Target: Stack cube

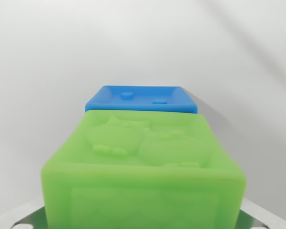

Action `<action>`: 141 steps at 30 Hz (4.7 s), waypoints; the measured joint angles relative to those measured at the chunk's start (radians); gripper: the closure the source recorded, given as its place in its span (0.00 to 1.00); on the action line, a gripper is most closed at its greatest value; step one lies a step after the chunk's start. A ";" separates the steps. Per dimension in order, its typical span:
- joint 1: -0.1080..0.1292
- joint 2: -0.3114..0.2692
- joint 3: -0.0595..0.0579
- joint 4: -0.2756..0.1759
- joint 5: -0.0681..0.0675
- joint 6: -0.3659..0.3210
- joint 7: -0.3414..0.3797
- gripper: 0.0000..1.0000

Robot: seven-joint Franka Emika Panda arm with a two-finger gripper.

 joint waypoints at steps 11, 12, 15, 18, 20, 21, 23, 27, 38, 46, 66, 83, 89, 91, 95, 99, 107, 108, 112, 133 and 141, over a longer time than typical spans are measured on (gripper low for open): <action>0.000 0.000 0.000 0.000 0.000 0.000 0.000 0.00; 0.000 0.000 0.000 0.000 0.000 0.000 0.000 0.00; 0.000 0.000 0.000 0.000 0.000 0.000 0.000 0.00; 0.000 0.000 0.000 0.000 0.000 0.000 0.000 0.00; 0.000 0.000 0.000 0.000 0.000 0.000 0.000 0.00; 0.000 0.000 0.000 0.000 0.000 0.000 0.000 0.00; 0.000 0.000 0.000 0.000 0.000 0.000 0.000 0.00; 0.000 0.000 0.000 0.000 0.000 0.000 0.000 0.00; 0.001 -0.005 -0.001 0.000 0.000 -0.004 0.000 0.00; 0.007 -0.041 -0.009 -0.004 -0.006 -0.033 0.004 0.00; 0.020 -0.183 -0.030 -0.010 -0.051 -0.164 0.033 0.00; 0.020 -0.318 -0.033 0.019 -0.094 -0.326 0.062 0.00; 0.020 -0.359 -0.033 0.040 -0.103 -0.386 0.070 0.00; 0.020 -0.372 -0.033 0.050 -0.107 -0.408 0.073 0.00; 0.020 -0.394 -0.033 0.066 -0.112 -0.446 0.076 0.00; 0.020 -0.417 -0.033 0.087 -0.117 -0.489 0.079 0.00; 0.020 -0.449 -0.033 0.130 -0.123 -0.564 0.084 0.00; 0.020 -0.451 -0.033 0.133 -0.123 -0.568 0.084 0.00; 0.020 -0.464 -0.033 0.155 -0.125 -0.603 0.086 0.00; 0.020 -0.489 -0.032 0.217 -0.130 -0.690 0.090 0.00; 0.020 -0.489 -0.032 0.216 -0.129 -0.690 0.089 0.00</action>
